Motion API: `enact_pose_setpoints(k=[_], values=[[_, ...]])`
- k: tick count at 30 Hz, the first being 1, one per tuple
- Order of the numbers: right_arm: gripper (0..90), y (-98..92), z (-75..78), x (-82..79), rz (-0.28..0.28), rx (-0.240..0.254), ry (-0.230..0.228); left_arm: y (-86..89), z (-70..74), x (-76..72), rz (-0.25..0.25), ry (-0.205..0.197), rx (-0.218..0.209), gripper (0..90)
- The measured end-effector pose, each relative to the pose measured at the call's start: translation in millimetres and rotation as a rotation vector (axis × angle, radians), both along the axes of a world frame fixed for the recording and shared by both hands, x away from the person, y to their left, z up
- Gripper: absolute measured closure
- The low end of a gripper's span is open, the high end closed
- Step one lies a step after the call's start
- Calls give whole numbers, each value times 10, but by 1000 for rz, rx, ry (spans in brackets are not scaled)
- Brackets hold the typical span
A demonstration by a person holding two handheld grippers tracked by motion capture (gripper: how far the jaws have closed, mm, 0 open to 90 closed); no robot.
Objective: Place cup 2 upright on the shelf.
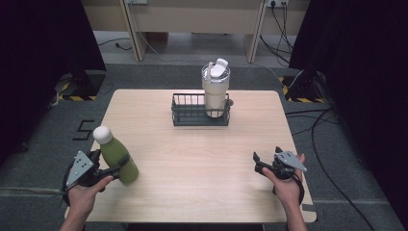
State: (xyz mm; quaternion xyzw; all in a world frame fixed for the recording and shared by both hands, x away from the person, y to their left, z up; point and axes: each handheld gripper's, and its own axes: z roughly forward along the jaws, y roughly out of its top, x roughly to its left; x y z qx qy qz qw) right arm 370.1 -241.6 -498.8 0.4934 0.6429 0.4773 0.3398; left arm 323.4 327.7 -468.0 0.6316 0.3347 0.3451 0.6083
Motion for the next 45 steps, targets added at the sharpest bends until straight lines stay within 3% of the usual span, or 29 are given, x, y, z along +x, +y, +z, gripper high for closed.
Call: enact_pose_setpoints(k=[11,45], values=[[96,-6,4,-5,-5,2,-1,-78,90,77,-17,-14,5,215],[100,7,-12,-5,-5,1,2,-341,425,562,-26,-58,0,215]])
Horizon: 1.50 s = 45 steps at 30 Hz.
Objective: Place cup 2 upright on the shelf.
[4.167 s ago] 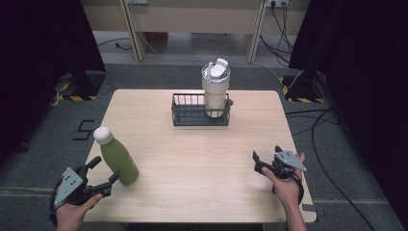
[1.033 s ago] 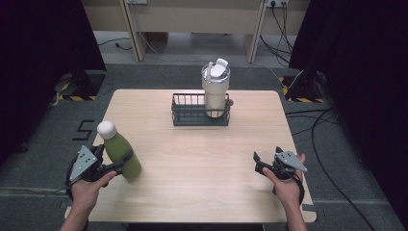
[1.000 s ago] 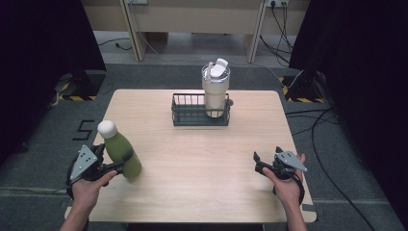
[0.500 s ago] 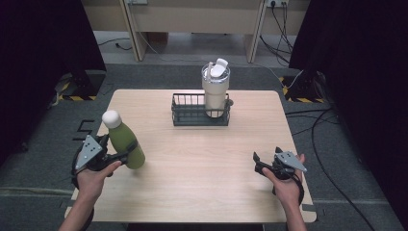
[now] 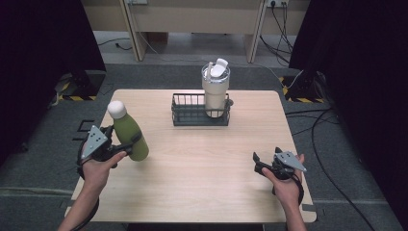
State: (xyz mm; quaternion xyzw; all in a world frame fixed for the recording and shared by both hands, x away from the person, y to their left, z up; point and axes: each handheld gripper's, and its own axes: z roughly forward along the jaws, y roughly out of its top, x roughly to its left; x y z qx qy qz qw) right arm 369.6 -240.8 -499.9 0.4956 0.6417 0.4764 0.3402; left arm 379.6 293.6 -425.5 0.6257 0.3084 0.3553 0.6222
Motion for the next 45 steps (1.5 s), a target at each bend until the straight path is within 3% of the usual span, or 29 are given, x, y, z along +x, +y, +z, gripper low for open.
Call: enact_pose_setpoints(k=[45], values=[[104,-7,-10,6,-2,5,4,-372,329,545,-17,-39,10,216]])
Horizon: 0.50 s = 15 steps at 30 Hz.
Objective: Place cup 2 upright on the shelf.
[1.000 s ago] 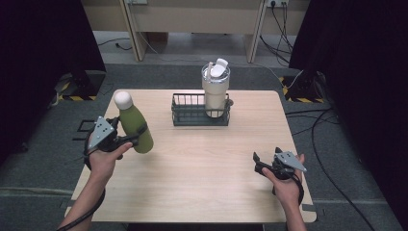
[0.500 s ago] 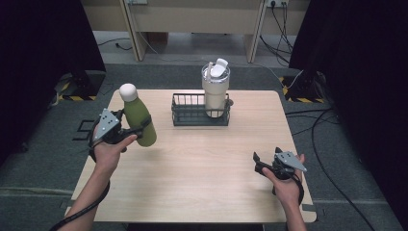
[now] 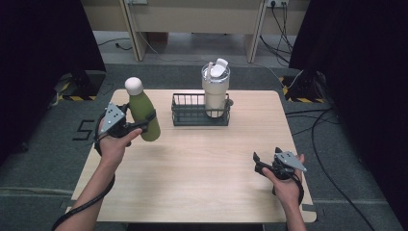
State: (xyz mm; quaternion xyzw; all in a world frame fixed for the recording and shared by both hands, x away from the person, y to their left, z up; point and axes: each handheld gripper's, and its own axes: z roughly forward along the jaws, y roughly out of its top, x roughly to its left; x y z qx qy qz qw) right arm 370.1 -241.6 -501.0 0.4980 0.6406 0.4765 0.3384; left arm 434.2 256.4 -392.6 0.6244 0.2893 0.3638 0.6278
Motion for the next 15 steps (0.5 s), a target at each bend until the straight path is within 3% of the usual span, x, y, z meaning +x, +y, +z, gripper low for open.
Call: enact_pose_setpoints(k=[15], values=[[105,-1,-6,2,3,-3,4,-120,91,151,2,-5,-3,216]])
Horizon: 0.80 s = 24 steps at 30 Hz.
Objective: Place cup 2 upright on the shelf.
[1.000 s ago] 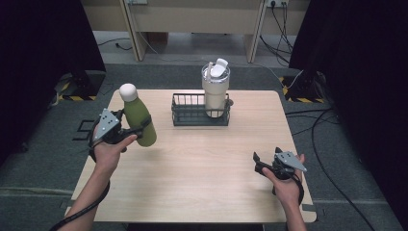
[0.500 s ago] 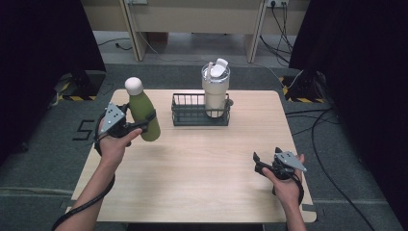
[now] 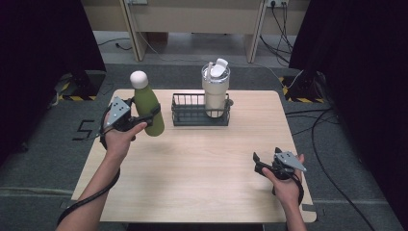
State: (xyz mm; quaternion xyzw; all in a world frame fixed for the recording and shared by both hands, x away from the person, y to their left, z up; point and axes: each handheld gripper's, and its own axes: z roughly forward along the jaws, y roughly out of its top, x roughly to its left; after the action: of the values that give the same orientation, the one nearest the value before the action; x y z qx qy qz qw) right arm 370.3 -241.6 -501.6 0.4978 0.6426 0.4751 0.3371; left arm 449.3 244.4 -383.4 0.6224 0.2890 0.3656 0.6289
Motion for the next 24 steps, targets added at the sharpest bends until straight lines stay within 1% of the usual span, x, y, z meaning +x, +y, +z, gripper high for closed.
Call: enact_pose_setpoints(k=[1,6,15,20,24], values=[[105,0,-2,1,0,0,0,-8,3,8,-5,0,0,215],[106,13,-6,1,1,6,5,-24,10,61,6,4,-1,216],[106,21,-12,3,2,7,8,-62,-22,162,12,24,0,216],[107,21,-13,5,1,7,8,-103,-19,220,10,27,-5,216],[107,23,-17,4,3,5,8,-135,14,262,9,22,-6,216]])
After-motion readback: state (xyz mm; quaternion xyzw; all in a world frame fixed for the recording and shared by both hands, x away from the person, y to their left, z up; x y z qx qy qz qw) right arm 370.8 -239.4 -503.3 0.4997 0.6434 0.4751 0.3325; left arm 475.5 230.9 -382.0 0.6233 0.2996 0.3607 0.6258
